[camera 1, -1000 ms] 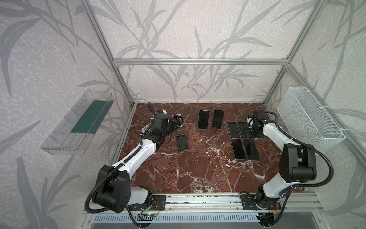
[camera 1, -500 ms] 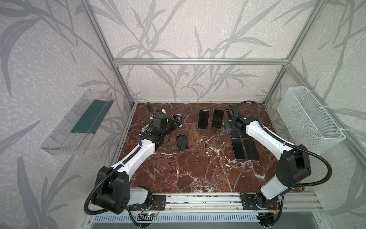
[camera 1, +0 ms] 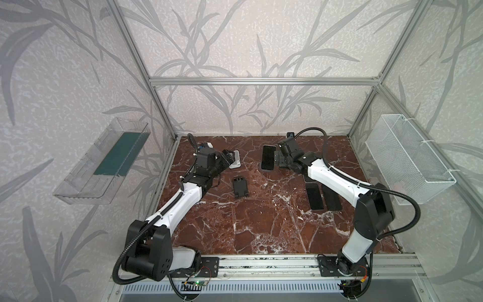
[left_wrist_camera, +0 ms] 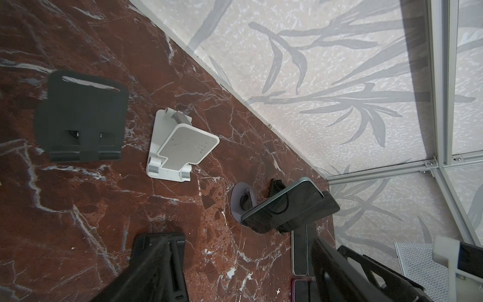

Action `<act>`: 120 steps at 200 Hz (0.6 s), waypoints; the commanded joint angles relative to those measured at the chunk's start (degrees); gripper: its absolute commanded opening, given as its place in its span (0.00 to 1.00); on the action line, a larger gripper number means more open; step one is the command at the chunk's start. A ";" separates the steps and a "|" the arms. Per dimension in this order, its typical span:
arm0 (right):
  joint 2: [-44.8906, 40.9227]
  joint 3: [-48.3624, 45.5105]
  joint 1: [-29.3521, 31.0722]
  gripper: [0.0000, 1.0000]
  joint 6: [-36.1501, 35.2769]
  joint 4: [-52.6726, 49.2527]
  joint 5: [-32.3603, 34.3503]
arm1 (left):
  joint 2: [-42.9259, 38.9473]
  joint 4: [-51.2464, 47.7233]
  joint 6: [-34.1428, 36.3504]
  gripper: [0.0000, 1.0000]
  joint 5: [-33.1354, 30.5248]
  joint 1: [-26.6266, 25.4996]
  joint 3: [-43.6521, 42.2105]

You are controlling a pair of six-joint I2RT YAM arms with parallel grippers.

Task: Remove the phone from the phone stand
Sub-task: 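Move the right gripper onto the teal-framed phone on the purple stand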

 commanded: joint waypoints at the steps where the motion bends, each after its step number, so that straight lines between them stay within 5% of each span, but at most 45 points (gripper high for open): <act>1: 2.67 2.79 0.87 1.00 1.77 0.23 1.49 | 1.43 1.79 -2.14 0.85 3.34 0.10 1.42; 120: 13.18 16.71 2.70 0.99 2.56 0.91 -0.29 | 1.71 2.16 -2.81 0.85 4.29 0.18 1.45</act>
